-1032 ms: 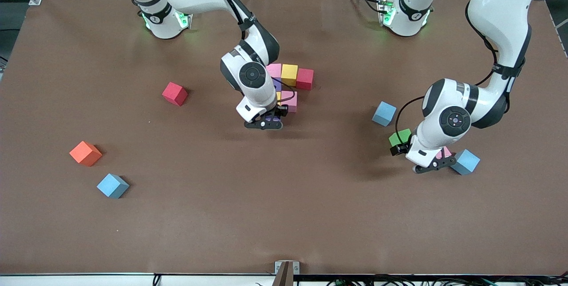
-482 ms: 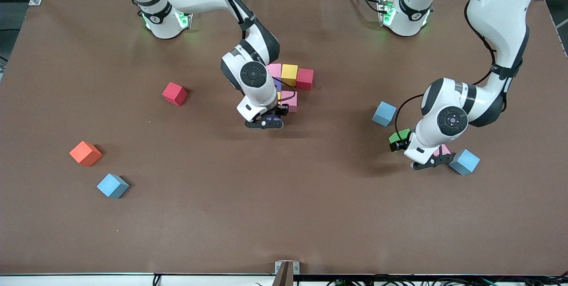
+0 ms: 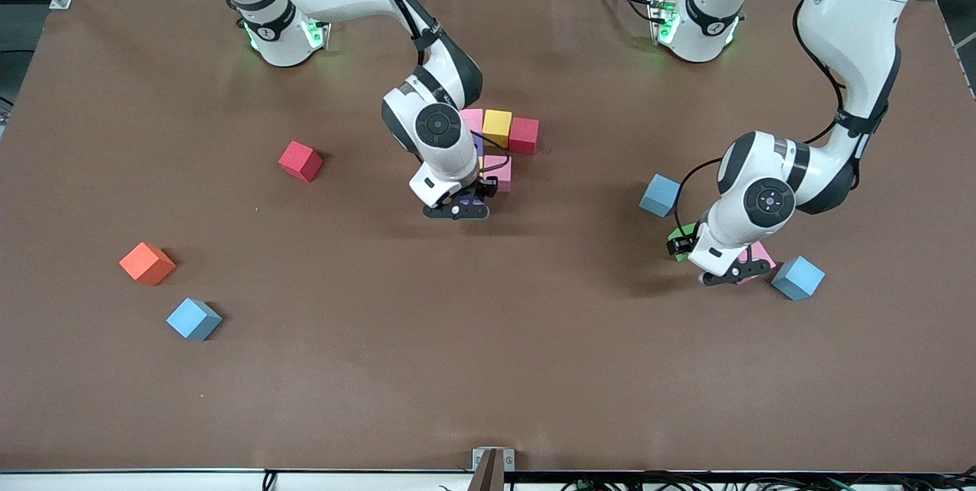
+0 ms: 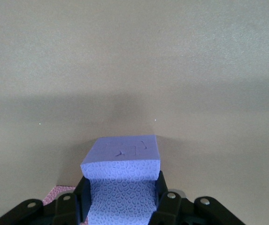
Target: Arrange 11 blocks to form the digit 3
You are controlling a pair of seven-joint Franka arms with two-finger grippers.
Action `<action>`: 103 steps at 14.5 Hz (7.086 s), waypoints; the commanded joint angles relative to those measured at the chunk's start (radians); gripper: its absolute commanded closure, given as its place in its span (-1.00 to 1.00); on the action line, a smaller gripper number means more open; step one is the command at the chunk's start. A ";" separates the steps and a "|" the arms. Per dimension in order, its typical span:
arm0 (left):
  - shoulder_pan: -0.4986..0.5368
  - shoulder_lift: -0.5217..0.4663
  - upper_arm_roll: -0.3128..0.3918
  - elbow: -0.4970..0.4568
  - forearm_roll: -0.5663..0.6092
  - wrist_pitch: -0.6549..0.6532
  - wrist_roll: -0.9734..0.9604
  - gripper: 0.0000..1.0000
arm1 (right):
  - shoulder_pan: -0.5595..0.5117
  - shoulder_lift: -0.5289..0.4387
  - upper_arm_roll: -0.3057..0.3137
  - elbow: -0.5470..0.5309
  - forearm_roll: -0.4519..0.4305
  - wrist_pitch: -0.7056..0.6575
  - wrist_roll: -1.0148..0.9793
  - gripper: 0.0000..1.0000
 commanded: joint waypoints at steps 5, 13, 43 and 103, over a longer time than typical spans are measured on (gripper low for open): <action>-0.008 -0.025 -0.093 0.030 -0.020 0.005 -0.331 0.36 | 0.003 0.009 -0.009 0.015 -0.092 -0.003 0.010 0.77; -0.164 -0.003 -0.127 0.039 -0.020 0.007 -0.994 0.38 | 0.009 0.009 -0.007 0.014 -0.077 -0.003 0.028 0.57; -0.431 0.014 -0.181 -0.051 -0.018 0.119 -1.891 0.37 | -0.068 -0.118 -0.010 -0.011 -0.077 -0.069 0.048 -1.00; -0.025 -0.059 -0.190 0.381 -0.006 -0.323 -0.575 -1.00 | -0.421 -0.576 -0.006 -0.896 -0.075 0.266 -0.154 0.99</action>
